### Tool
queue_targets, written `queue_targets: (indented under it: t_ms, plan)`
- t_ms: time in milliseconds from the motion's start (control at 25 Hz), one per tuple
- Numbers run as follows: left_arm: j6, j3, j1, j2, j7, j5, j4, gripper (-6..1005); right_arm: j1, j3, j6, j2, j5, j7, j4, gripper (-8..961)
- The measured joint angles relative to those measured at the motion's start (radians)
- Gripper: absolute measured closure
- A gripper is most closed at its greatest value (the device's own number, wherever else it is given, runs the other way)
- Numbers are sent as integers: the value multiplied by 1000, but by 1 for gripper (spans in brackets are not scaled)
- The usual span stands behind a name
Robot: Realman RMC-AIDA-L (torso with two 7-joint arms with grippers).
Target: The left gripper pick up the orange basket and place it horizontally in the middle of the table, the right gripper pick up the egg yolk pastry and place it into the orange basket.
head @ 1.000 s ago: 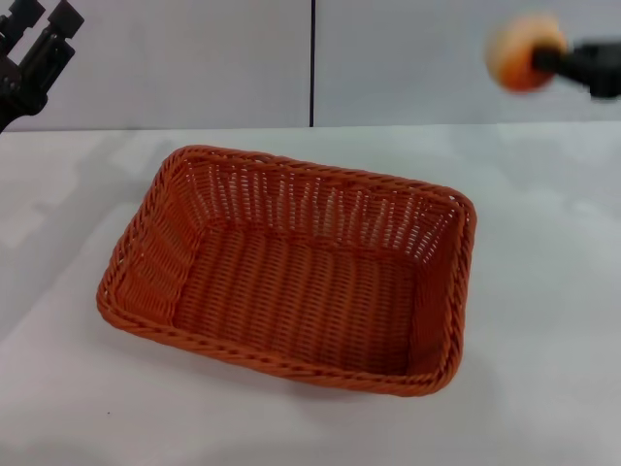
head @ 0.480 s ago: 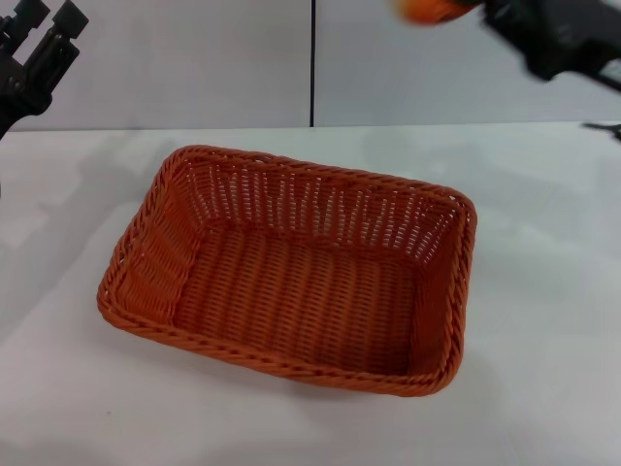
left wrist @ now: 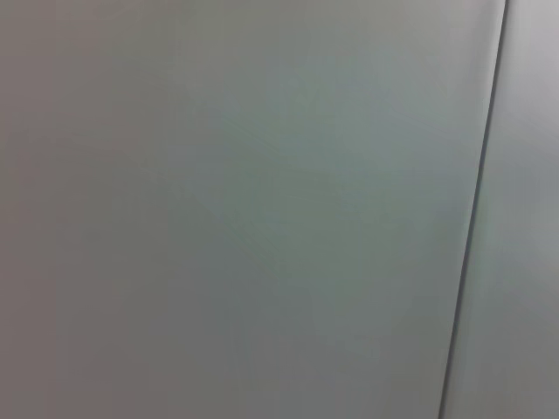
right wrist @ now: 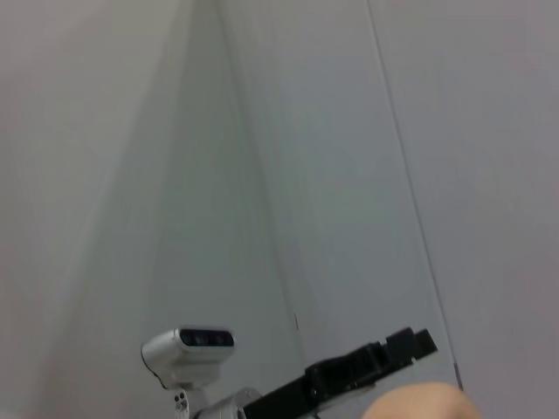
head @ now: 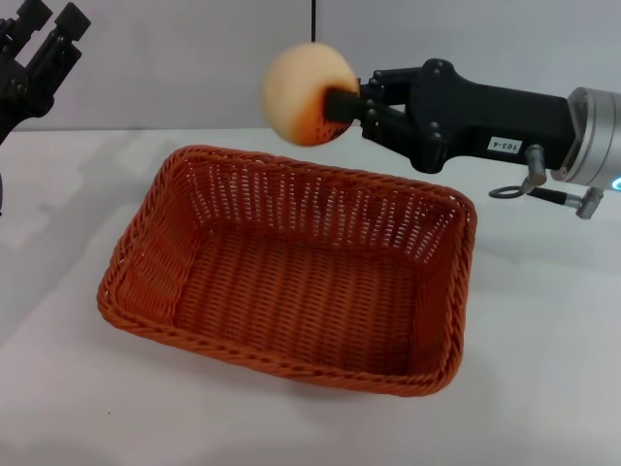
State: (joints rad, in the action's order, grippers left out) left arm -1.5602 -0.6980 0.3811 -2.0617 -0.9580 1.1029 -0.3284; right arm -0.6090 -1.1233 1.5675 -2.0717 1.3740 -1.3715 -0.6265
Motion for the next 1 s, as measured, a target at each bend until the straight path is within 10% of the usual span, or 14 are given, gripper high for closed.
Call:
queue_targets:
  t_ms: [240, 560, 1000]
  plan:
    - [-10, 1, 1, 0, -1, 0, 2, 407, 18, 5, -3, 1, 4, -14, -1, 886]
    - [-16, 3, -1, 0, -2, 0, 2, 407, 63, 37, -5, 0, -4, 1, -27, 445]
    - [-21, 7, -8, 0, -2, -3, 2, 407, 267, 194, 26, -7, -207, 409, 28, 357]
